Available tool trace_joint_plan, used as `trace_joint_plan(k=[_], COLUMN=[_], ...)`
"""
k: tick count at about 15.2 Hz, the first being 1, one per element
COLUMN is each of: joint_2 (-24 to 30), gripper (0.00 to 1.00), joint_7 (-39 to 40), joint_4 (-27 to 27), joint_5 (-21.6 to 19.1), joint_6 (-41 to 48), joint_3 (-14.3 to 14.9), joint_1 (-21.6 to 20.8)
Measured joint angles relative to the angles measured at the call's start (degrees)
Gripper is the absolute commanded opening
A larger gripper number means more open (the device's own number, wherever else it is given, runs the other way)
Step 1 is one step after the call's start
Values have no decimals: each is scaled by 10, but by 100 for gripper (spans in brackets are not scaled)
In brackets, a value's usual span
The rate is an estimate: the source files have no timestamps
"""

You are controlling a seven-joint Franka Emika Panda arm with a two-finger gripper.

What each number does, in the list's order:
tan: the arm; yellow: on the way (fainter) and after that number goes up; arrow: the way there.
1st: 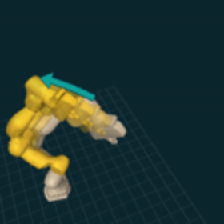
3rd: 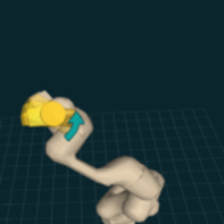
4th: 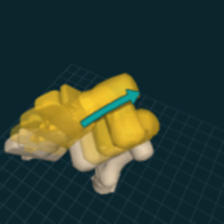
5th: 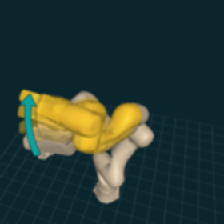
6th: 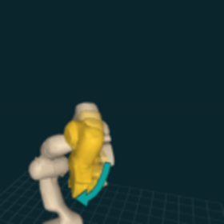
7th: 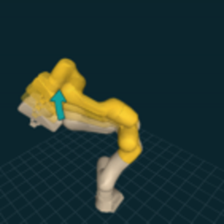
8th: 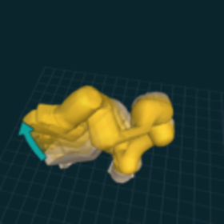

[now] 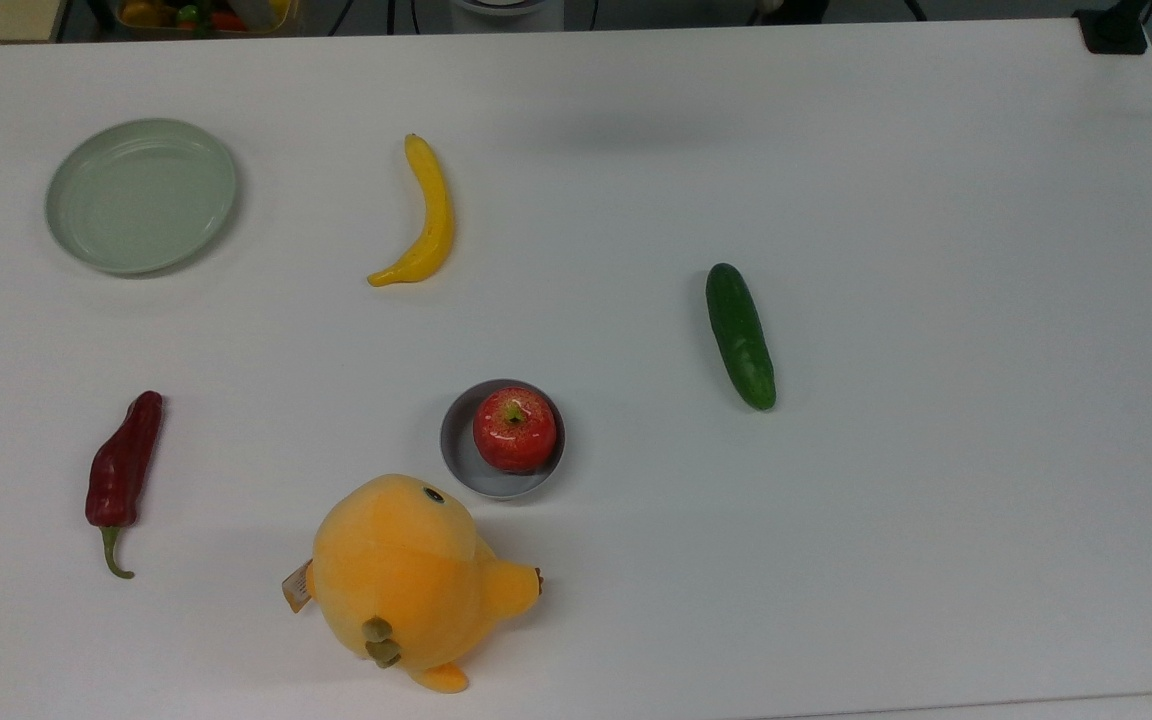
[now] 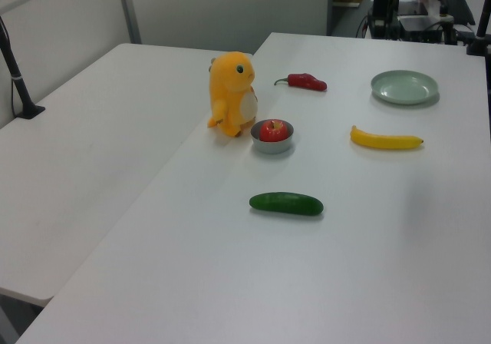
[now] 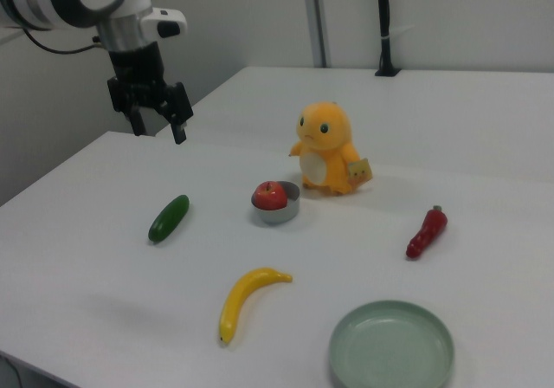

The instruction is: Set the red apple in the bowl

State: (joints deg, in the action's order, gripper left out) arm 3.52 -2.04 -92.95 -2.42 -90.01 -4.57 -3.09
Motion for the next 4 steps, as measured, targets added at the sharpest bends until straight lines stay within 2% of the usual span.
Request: trace_joint_plan(k=[4], joint_2=[-1], gripper=[100], joint_7=[32], joint_4=[-39], joint_5=[-16], joint_6=[-73], joint_3=[5], joint_1=[0])
